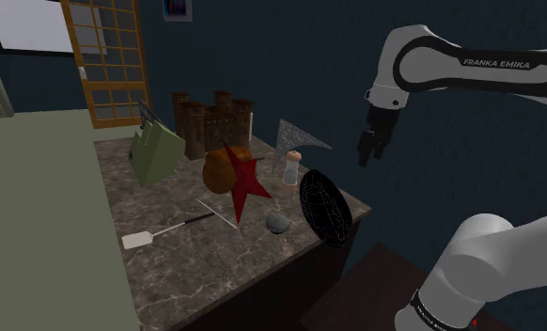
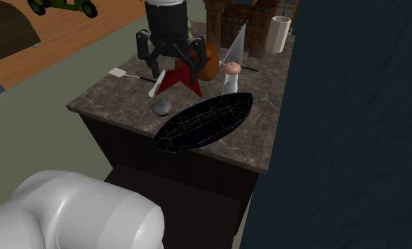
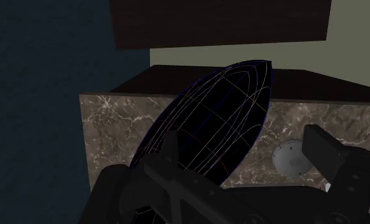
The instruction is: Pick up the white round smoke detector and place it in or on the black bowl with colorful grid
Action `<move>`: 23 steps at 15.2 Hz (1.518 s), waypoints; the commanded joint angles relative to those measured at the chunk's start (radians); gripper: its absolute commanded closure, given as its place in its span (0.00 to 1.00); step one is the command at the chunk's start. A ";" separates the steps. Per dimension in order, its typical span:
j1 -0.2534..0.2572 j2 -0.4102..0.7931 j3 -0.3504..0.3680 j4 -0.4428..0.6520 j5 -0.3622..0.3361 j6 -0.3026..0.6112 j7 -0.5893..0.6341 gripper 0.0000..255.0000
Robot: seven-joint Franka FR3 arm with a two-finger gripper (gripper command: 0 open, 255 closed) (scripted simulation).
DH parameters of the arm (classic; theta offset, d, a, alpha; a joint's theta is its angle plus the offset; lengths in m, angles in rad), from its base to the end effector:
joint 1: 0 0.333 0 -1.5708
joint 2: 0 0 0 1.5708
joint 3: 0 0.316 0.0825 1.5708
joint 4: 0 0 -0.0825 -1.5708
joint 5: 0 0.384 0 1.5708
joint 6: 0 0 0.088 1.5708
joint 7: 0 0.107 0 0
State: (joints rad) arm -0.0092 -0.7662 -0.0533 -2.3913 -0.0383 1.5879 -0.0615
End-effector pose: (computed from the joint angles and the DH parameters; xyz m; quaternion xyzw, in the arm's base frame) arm 0.3114 -0.0276 0.5688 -0.9998 -0.0080 0.0189 0.0004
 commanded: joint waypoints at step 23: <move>0.087 0.637 0.196 -0.011 0.076 0.679 0.268 0.00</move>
State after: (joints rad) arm 0.0744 -0.1710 0.1335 -2.4146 0.0407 2.2356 0.1907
